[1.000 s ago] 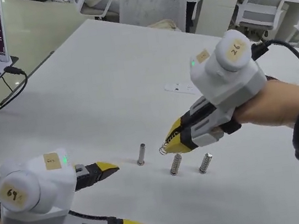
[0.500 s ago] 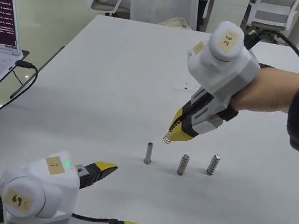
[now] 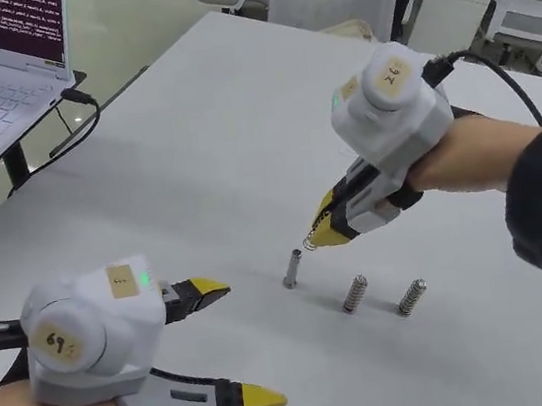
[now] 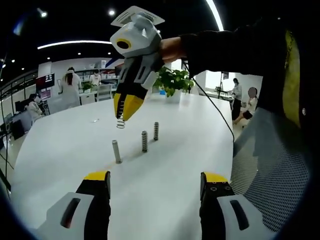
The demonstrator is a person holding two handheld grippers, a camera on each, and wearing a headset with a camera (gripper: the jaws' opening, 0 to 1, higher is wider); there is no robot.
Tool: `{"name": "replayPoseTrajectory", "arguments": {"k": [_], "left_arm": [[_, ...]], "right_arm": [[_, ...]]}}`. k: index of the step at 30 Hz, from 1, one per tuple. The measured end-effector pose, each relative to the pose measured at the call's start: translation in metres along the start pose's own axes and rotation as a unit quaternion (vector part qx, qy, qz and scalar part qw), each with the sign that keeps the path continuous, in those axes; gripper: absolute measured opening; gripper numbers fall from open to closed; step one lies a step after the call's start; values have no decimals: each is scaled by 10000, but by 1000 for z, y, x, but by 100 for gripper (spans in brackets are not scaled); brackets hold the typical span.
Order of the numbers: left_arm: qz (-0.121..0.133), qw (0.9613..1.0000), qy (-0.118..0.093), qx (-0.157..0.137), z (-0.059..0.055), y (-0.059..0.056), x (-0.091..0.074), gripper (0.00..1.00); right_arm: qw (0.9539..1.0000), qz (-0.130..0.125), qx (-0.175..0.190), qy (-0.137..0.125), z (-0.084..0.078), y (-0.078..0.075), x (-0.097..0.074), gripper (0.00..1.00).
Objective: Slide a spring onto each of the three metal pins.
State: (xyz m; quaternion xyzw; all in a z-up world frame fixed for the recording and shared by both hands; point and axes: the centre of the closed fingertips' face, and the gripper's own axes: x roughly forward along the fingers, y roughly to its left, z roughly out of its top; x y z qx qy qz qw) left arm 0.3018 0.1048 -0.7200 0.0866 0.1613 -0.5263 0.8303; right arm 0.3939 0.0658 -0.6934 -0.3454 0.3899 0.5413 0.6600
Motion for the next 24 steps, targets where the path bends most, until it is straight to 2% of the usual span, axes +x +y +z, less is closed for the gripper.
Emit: {"name": "replayPoseTrajectory", "arguments": {"k": [4, 24], "left_arm": [[6, 10000, 32, 0, -2, 0, 0, 70], [41, 10000, 6, -90, -4, 3, 0, 67]], "right_arm": [[9998, -11, -78, 161, -3, -5, 9, 8], [9989, 127, -207, 400, -5, -10, 27, 8]]}}
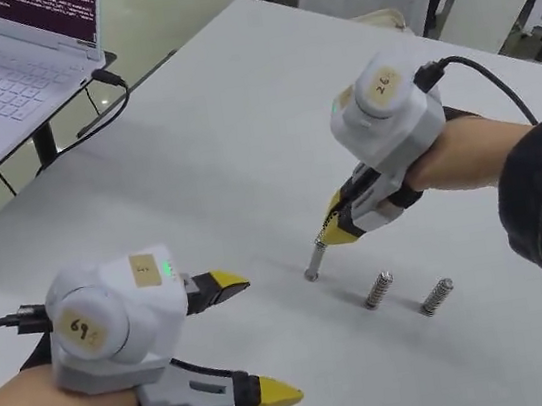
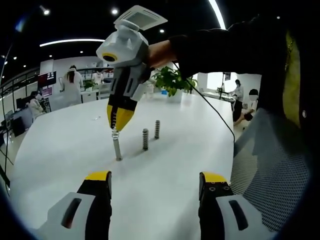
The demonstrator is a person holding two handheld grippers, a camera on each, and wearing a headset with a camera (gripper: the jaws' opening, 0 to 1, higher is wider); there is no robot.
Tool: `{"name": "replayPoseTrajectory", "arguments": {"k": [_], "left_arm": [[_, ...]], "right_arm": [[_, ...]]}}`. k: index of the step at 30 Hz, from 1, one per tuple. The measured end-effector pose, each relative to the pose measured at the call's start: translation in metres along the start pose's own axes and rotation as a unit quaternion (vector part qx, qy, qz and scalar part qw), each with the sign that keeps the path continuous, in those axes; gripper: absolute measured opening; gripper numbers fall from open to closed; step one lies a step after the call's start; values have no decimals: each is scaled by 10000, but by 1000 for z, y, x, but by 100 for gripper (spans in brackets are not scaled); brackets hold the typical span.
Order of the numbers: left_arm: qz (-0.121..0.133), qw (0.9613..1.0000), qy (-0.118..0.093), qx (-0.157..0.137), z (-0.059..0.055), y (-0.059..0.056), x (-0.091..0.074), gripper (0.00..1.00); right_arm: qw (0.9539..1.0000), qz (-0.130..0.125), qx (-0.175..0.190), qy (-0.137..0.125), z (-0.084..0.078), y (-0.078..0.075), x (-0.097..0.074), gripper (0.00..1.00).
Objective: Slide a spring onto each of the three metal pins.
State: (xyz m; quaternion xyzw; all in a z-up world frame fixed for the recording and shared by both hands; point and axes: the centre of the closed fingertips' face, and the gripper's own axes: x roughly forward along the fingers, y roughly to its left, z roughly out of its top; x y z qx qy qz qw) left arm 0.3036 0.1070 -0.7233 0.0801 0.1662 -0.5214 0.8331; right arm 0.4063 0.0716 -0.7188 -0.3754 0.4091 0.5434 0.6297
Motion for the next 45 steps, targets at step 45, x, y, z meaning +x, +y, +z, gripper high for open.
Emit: {"name": "replayPoseTrajectory", "arguments": {"k": [45], "left_arm": [[-23, 10000, 6, -18, -1, -1, -1, 62]], "right_arm": [[9982, 386, 3, 457, -26, 20, 39, 8]]}}
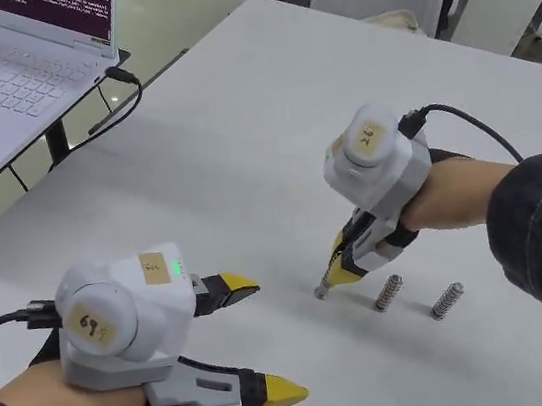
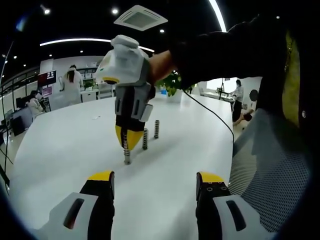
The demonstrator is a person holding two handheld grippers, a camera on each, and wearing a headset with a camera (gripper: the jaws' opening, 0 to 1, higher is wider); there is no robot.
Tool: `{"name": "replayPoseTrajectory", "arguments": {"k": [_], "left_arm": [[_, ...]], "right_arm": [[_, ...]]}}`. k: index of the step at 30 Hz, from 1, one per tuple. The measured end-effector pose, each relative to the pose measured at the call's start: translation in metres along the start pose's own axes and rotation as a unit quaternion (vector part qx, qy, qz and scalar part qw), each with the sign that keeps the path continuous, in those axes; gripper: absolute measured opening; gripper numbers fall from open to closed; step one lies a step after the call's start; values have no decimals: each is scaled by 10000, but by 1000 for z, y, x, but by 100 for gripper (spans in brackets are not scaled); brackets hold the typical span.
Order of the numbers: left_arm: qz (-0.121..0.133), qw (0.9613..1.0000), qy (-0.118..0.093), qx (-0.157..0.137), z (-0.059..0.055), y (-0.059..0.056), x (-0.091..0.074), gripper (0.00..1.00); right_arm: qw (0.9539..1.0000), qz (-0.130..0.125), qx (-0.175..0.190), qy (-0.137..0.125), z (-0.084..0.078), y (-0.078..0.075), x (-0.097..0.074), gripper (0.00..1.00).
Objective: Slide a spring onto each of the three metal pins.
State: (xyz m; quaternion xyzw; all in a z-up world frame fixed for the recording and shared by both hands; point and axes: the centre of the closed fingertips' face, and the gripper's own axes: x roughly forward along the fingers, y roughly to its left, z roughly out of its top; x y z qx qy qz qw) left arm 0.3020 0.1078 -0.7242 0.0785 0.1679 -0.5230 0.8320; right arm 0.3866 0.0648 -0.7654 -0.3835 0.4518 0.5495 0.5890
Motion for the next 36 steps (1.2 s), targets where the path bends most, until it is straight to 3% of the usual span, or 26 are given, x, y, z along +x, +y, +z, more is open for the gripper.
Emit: {"name": "replayPoseTrajectory", "arguments": {"k": [16, 36], "left_arm": [[-8, 10000, -14, -10, 0, -2, 0, 61], [-21, 10000, -11, 4, 1, -1, 1, 61]], "right_arm": [[9998, 59, -94, 157, -8, 9, 13, 8], [10000, 50, -73, 39, -7, 12, 18, 10]]}}
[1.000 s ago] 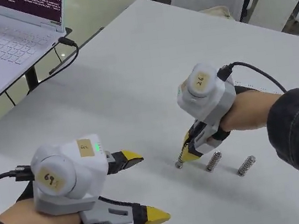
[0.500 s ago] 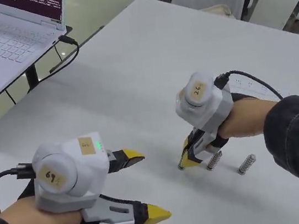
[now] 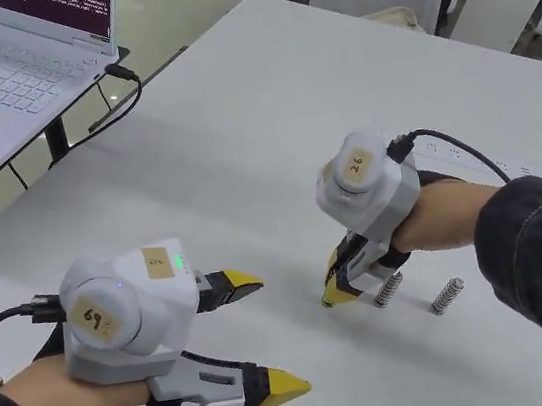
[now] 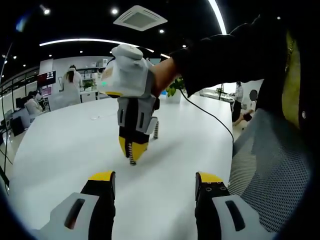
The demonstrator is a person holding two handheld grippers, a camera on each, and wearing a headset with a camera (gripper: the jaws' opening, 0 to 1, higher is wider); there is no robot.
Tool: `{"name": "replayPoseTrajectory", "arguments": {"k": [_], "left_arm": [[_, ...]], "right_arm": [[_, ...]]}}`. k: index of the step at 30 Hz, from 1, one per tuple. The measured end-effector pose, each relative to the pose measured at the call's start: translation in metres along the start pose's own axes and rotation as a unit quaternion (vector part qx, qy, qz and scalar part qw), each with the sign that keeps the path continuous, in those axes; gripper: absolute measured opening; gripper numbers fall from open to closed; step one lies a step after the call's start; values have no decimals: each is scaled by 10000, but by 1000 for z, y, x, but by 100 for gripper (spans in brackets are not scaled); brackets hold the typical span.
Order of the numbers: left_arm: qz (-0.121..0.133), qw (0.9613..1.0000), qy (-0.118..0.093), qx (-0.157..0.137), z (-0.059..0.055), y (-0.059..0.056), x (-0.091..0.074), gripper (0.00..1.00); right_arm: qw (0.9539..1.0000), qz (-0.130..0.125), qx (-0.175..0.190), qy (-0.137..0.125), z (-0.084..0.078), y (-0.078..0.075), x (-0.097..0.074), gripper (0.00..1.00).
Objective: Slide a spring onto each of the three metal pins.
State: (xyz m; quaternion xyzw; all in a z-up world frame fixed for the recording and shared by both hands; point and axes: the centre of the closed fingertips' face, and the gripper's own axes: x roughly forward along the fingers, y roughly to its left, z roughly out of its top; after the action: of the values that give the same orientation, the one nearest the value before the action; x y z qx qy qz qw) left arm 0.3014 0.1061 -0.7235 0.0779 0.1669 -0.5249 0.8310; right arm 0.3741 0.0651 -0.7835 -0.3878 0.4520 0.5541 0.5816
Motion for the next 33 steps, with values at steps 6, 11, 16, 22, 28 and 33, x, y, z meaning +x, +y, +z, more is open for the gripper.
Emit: {"name": "replayPoseTrajectory", "arguments": {"k": [6, 11, 16, 22, 28, 33], "left_arm": [[5, 10000, 5, 3, 0, 1, 0, 61], [7, 10000, 14, 15, 0, 1, 0, 61], [7, 10000, 25, 18, 1, 2, 1, 61], [-12, 10000, 57, 55, 4, 2, 2, 61], [-24, 9999, 77, 103, 10, 4, 5, 61], [-13, 9999, 108, 128, 13, 5, 5, 61]], "right_arm": [[10000, -8, -6, -17, 1, -1, 0, 13], [10000, -21, 27, -80, 1, -2, -3, 16], [9997, -66, 128, -203, 1, -2, -8, 20], [9982, -154, 330, -475, 0, -2, -19, 29], [9954, -367, 404, -792, 4, -4, -41, 35], [9888, -600, 533, -1255, 13, -7, -64, 38]]}}
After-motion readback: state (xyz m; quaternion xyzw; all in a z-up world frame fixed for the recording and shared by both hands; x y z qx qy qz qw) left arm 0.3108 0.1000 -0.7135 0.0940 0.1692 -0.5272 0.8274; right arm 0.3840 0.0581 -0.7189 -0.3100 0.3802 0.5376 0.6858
